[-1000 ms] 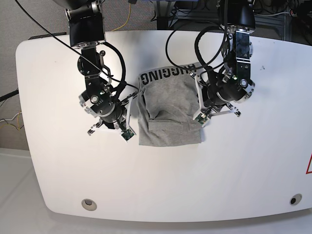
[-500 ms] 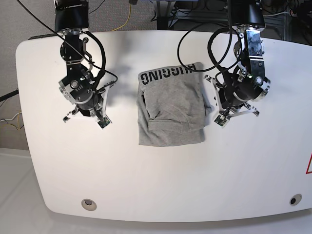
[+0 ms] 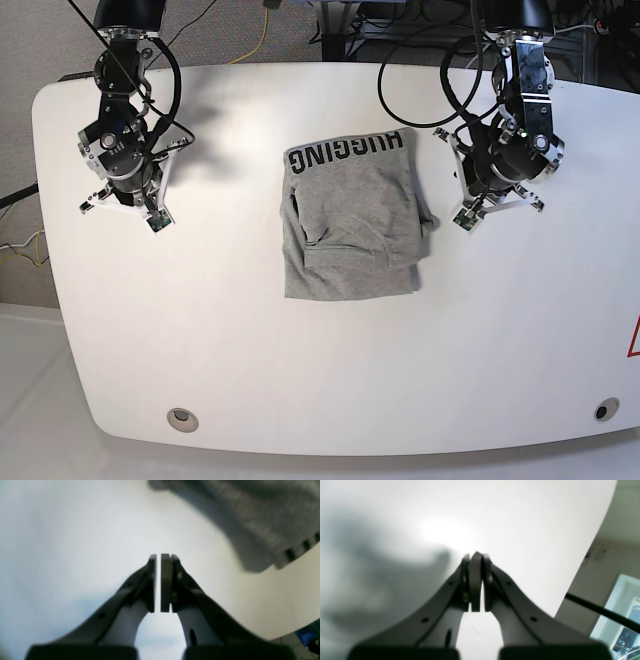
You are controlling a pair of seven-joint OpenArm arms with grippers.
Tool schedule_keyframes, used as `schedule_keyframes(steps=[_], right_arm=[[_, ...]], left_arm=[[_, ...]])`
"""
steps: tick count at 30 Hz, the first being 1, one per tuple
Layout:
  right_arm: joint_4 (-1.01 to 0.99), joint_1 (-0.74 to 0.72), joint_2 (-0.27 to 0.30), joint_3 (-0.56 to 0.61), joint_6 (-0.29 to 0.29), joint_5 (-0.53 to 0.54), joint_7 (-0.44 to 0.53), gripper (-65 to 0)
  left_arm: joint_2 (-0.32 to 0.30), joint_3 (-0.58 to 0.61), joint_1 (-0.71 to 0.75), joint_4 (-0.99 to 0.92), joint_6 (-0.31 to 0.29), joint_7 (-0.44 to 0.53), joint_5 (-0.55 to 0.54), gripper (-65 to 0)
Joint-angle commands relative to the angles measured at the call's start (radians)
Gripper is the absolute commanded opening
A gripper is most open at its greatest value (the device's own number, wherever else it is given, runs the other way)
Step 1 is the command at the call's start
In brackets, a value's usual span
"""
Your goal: Fold the T-shirt properly
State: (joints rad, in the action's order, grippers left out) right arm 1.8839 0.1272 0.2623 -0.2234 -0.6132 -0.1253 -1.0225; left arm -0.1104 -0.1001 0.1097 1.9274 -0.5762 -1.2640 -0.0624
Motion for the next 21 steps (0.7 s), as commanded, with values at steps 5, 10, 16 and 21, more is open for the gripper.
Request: schedule_keyframes(steps=[5, 10, 16, 21], right_arm=[[0.023, 0.047, 0.015, -0.067, -0.038, 0.0, 0.049, -65.0], [0.018, 0.084, 0.015, -0.092, -0.046, 0.0, 0.08, -65.0], [0.021, 0.133, 0.016, -0.095, -0.046, -0.001, 0.101, -65.0], [0.019, 0.164, 0.016, -0.097, -0.046, -0.001, 0.112, -65.0]], left_arm=[[-0.018, -0.057, 0.032, 0.022, 0.0, 0.05, 0.003, -64.4], [-0.05, -0.068, 0.068, 0.022, 0.0, 0.059, 0.003, -64.4], [-0.051, -0.103, 0.143, 0.024, 0.0, 0.12, 0.003, -64.4], [-0.051, -0.131, 0.221, 0.024, 0.0, 0.2, 0.006, -64.4]])
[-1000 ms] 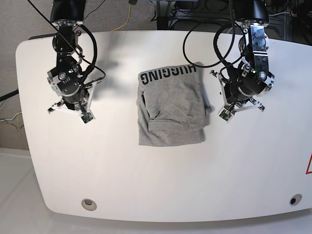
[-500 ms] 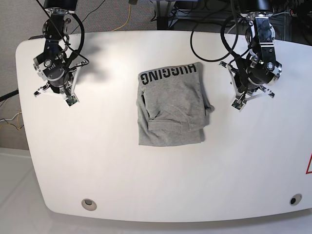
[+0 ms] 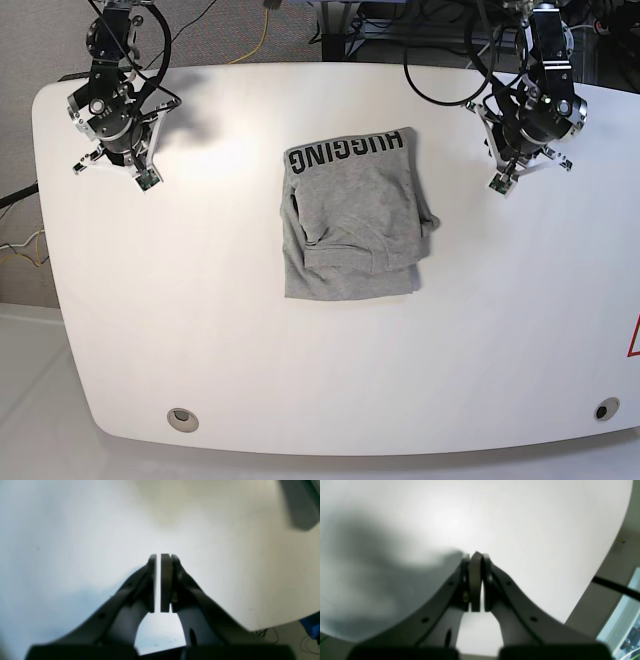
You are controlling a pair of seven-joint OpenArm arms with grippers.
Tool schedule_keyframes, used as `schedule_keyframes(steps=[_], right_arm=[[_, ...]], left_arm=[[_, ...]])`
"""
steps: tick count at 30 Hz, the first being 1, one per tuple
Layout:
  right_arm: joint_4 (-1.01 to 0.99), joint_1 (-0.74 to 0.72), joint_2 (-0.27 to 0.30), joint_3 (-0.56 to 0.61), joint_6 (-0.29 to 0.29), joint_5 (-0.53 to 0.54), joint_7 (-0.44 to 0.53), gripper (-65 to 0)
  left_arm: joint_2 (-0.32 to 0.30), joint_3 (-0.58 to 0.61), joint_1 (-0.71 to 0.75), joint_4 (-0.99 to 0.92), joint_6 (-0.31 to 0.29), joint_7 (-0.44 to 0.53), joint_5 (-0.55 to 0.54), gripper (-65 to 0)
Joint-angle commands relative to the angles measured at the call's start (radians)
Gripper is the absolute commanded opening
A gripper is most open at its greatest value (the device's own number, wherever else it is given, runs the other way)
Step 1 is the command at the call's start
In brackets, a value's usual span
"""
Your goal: Fold the T-shirt properly
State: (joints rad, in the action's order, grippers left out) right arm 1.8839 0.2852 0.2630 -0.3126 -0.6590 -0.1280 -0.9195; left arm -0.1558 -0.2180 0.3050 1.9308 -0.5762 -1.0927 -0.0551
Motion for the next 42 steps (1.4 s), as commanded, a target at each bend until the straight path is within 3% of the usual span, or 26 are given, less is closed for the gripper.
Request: schedule_keyframes(steps=[1, 8, 13, 17, 25, 36, 42], right_arm=[[0.019, 0.013, 0.015, -0.007, 0.0, 0.001, 0.01, -65.0], [0.021, 0.058, 0.011, -0.052, 0.0, 0.001, 0.014, -65.0], [0.023, 0.09, 0.011, -0.096, -0.009, 0.003, 0.041, -65.0], [0.021, 0.116, 0.009, -0.124, -0.038, 0.003, 0.072, -65.0], [0.018, 0.177, 0.012, -0.165, -0.039, 0.003, 0.076, -65.0], [0.021, 0.254, 0.011, -0.179, -0.039, 0.003, 0.081, -65.0], [0.012, 0.322, 0.006, -0.179, -0.039, 0.003, 0.155, -65.0]], left_arm=[[-0.006, -0.021, 0.041, 0.02, 0.0, 0.038, -0.001, -64.4], [-0.005, -0.071, 0.136, 0.022, -0.003, 0.099, -0.004, -64.4], [-0.001, -0.113, 0.202, 0.025, -0.055, 0.159, -0.002, -64.4], [0.0, -0.134, 0.233, 0.025, -0.084, 0.165, -0.001, -64.4], [0.026, -0.228, 0.296, 0.025, -0.122, 0.168, -0.001, -64.4], [0.037, -0.357, 0.379, 0.025, -0.122, 0.168, 0.002, -64.4], [0.065, -0.404, 0.432, 0.023, -0.122, 0.182, 0.002, -64.4]])
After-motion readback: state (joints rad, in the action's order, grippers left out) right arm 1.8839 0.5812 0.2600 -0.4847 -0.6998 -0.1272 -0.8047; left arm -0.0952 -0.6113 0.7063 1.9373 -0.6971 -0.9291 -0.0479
